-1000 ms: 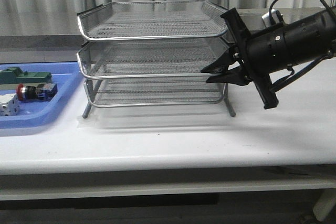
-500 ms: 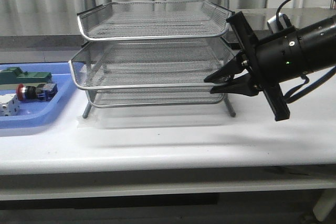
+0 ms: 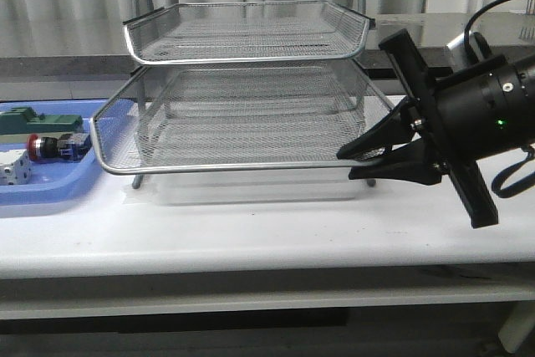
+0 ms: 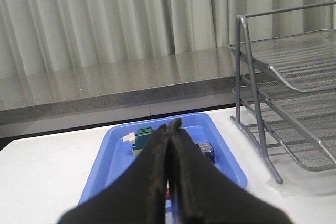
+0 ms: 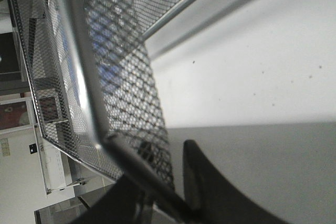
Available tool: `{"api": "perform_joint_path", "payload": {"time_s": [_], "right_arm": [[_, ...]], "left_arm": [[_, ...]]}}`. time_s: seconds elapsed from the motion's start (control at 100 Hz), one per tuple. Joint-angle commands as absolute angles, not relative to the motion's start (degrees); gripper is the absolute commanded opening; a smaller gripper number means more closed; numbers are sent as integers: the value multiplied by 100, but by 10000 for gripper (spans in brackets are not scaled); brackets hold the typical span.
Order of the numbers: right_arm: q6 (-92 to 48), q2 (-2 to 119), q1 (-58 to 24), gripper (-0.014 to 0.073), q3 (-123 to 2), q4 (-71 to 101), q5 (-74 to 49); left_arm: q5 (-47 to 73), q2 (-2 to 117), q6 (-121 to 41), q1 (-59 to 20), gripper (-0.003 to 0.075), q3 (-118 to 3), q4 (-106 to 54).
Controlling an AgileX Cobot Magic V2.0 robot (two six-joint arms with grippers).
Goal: Place button on rack with both arms
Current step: 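Grip the middle tray edge with the right gripper and pull it toward the robot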
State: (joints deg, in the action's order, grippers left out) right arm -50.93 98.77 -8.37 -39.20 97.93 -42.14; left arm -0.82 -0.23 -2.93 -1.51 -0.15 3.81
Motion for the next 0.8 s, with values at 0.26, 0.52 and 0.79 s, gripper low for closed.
{"api": "perform_joint_path", "payload": {"time_s": [0.26,0.52,0.79], "right_arm": [[-5399,9233,-869,73,-3547,9191,-4081],[-5432,9180,-869,88,-3541,9191,-4063],[-5692,9180,-869,395,-3541,9276,-4120]], "left_arm": [[-552,-205,-227,-160,-21,301,352],[-552,-205,-227,-160,-21,301,352],[-552,-205,-227,-160,-21,301,352]]}}
